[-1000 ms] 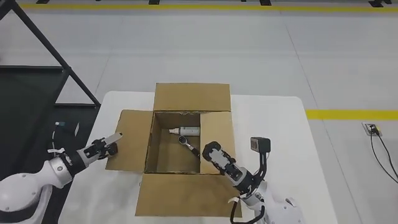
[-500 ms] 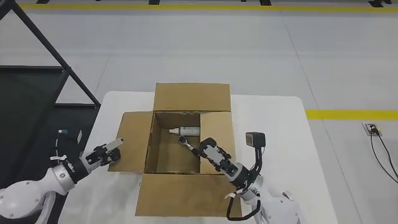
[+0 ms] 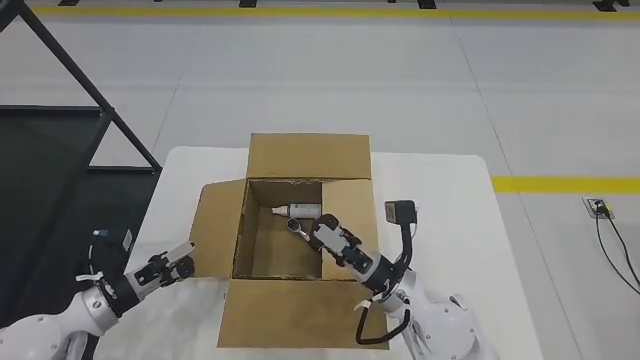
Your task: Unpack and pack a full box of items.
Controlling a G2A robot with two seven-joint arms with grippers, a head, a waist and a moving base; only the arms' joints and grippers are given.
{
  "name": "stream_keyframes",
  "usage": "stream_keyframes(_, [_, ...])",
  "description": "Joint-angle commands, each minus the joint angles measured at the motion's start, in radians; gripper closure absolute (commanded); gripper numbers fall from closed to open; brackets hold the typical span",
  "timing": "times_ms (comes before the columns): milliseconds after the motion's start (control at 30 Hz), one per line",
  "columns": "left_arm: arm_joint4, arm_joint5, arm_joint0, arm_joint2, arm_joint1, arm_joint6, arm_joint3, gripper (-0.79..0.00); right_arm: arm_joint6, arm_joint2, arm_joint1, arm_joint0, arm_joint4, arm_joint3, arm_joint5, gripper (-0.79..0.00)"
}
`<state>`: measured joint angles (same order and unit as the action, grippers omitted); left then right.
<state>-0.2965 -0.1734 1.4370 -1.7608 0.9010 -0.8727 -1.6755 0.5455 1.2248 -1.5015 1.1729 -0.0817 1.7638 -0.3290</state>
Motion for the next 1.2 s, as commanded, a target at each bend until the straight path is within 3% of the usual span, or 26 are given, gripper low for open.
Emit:
stream_keyframes(0, [-0.007,-0.014,0.011,-0.012,0.001,0.015,-0.001,-0.785,0.003,-0.008,0.0,-0.016,-0.001,-0.002,0.011,-0.785])
stream_keyframes(200, [-0.042,-0.05,0.055,-0.069,-0.001,0.01,-0.02,-0.785,0.007,-0.031,0.002,-0.061,-0.002,-0.011,0.044,-0.785])
stream_keyframes(467, [-0.073,-0.09,0.121,-0.136,0.001,0.023,-0.12,-0.785,0.002,-0.048,0.005,-0.083,-0.001,-0.013,0.058,-0.785])
stream_keyframes(667, [-0.073,-0.05,0.134,-0.178,0.001,0.049,-0.216,-0.785,-0.001,-0.048,0.012,-0.065,-0.008,0.005,0.056,-0.785])
stream_keyframes(933, [-0.073,0.069,0.054,-0.165,-0.007,0.039,-0.346,-0.785,-0.028,-0.02,0.026,0.021,-0.027,0.059,0.017,-0.785])
stream_keyframes(1167, [-0.066,0.271,-0.1,-0.042,-0.019,-0.005,-0.412,-0.785,-0.055,0.059,0.048,0.173,-0.051,0.181,-0.038,-0.785])
